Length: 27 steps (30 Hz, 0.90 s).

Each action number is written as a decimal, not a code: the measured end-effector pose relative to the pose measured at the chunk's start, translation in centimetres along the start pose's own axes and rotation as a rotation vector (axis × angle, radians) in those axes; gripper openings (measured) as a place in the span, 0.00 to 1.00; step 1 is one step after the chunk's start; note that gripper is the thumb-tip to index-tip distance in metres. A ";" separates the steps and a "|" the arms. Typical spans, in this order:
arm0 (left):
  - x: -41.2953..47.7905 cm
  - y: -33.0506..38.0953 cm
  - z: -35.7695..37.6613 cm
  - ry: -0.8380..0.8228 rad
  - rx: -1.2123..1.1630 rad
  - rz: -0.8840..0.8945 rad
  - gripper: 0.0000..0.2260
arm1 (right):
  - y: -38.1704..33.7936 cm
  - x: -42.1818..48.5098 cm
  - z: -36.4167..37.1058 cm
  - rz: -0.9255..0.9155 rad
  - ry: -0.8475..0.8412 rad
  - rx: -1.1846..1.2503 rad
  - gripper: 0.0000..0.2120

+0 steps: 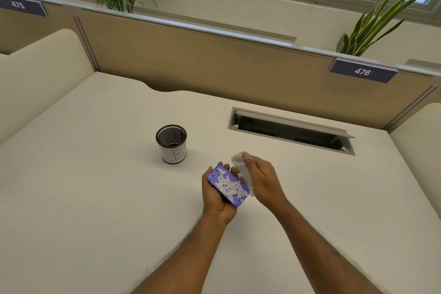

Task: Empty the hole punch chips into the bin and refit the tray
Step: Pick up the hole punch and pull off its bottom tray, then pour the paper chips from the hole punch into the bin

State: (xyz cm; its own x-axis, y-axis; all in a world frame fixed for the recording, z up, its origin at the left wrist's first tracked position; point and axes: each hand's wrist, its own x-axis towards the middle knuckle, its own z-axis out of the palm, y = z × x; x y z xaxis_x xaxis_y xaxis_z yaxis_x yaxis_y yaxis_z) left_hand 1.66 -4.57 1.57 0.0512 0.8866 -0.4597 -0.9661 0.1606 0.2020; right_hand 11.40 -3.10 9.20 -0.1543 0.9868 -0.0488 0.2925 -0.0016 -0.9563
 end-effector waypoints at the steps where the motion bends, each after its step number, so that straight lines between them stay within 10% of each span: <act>1: 0.1 0.1 -0.1 -0.002 -0.010 -0.002 0.20 | 0.1 0.1 -0.1 0.028 0.000 0.060 0.11; 13: 0.4 4.0 -0.5 0.006 -0.062 0.068 0.24 | 4.4 1.0 -1.4 0.340 0.137 0.178 0.13; 27: 1.2 11.9 0.3 -0.024 -0.013 0.284 0.22 | 10.9 1.8 0.5 -0.037 0.081 -0.584 0.22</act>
State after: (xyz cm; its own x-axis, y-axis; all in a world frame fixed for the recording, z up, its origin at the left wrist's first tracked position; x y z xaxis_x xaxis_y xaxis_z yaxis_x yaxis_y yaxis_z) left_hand -9.65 -1.46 3.67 -0.2160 0.9052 -0.3660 -0.9458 -0.1009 0.3085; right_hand 13.89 -1.46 -1.45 -0.1084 0.9938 0.0255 0.7631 0.0996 -0.6385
